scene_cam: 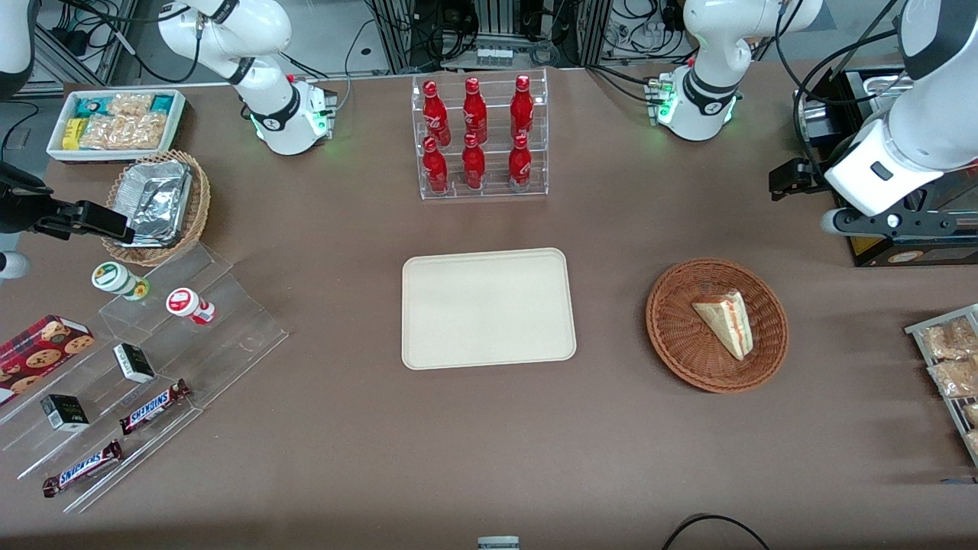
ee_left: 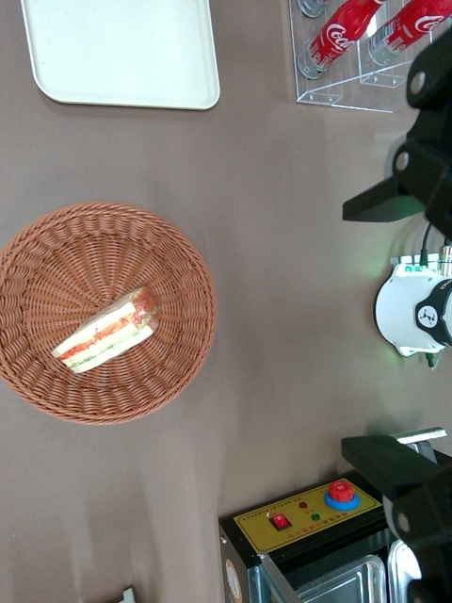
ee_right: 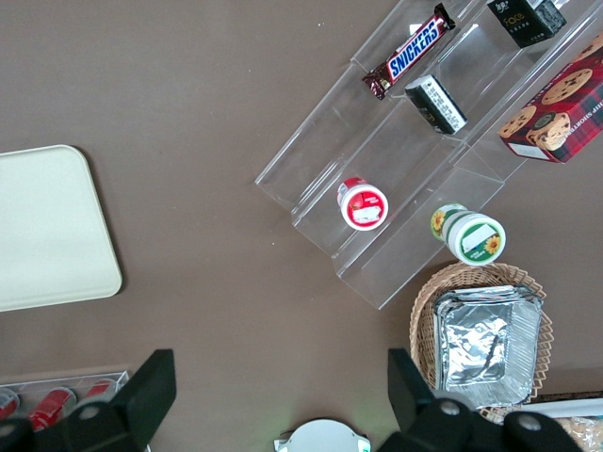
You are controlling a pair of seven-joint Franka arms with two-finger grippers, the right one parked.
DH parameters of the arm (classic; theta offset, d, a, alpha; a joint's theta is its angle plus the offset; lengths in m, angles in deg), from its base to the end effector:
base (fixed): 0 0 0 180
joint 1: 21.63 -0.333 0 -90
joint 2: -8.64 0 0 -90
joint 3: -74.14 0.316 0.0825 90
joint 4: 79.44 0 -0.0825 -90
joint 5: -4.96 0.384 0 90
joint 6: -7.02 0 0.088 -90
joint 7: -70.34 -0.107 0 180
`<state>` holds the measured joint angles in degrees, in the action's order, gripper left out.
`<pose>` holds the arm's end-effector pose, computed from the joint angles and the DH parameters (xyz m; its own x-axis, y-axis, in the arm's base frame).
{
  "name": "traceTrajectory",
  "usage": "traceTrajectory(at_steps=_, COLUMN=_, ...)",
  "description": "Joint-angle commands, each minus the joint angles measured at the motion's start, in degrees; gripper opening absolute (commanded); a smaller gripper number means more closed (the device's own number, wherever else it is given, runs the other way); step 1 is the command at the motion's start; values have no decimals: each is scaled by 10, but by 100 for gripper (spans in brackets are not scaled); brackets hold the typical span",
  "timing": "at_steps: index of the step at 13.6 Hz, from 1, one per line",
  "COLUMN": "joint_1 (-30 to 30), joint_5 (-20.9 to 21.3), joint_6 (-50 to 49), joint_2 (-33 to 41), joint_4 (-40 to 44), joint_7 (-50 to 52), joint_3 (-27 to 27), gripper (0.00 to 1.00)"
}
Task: Place sandwich from basket to tray
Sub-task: 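Move the left gripper over the wrapped sandwich in the wicker basket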
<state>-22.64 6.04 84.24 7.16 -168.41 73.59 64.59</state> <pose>0.5309 -0.0762 0.6021 0.9701 -0.0851 -0.2273 -0.0937 -0.9952 -0.0275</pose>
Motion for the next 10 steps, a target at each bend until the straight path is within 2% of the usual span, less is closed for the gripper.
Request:
traceTrajectory(at_steps=1, joint_1=-7, joint_5=-5, joint_6=45, joint_2=2, joint_4=1, joint_7=-11, joint_3=-3, gripper=100)
traceTrajectory(at_steps=5, joint_1=-7, joint_5=-6, joint_6=75, joint_2=-7, joint_4=-18, joint_7=-12, joint_3=-2, gripper=100)
traceTrajectory(at_steps=10, joint_1=-8, joint_5=-6, joint_6=179, joint_2=-8, joint_4=-111, joint_7=-12, joint_3=-2, gripper=100)
